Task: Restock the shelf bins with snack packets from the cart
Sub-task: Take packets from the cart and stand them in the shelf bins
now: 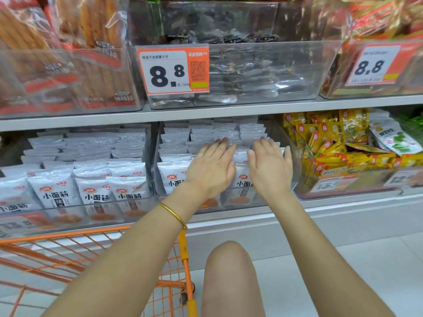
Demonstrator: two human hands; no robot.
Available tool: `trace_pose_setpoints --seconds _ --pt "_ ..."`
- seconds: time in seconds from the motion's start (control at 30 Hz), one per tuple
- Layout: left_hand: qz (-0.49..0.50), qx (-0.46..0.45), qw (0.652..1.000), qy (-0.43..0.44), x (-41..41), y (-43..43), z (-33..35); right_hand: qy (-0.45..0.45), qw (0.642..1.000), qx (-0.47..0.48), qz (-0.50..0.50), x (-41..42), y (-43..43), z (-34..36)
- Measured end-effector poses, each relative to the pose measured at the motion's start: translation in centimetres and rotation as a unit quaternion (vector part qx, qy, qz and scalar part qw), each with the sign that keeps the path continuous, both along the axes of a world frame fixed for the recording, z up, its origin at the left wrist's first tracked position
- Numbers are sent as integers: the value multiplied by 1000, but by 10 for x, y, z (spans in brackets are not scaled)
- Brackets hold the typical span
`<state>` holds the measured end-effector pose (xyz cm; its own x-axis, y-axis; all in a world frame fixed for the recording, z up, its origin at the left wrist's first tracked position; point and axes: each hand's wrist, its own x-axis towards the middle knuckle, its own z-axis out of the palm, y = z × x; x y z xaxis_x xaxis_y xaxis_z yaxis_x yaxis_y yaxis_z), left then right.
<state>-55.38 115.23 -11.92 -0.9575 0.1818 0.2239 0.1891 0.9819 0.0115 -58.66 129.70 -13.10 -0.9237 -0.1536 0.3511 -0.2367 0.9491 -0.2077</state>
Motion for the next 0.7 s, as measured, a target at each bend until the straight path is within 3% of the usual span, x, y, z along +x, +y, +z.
trace_pose_setpoints --seconds 0.27,0.43,0.7 --pt "29 10 999 -26 6 -4 -3 -8 1000 -11 17 -3 3 -6" --pt "26 82 996 -7 9 0 0 -10 1000 15 14 -5 -5 -5" --pt "54 22 998 -12 10 1 -6 -18 999 46 19 -13 -10 -7"
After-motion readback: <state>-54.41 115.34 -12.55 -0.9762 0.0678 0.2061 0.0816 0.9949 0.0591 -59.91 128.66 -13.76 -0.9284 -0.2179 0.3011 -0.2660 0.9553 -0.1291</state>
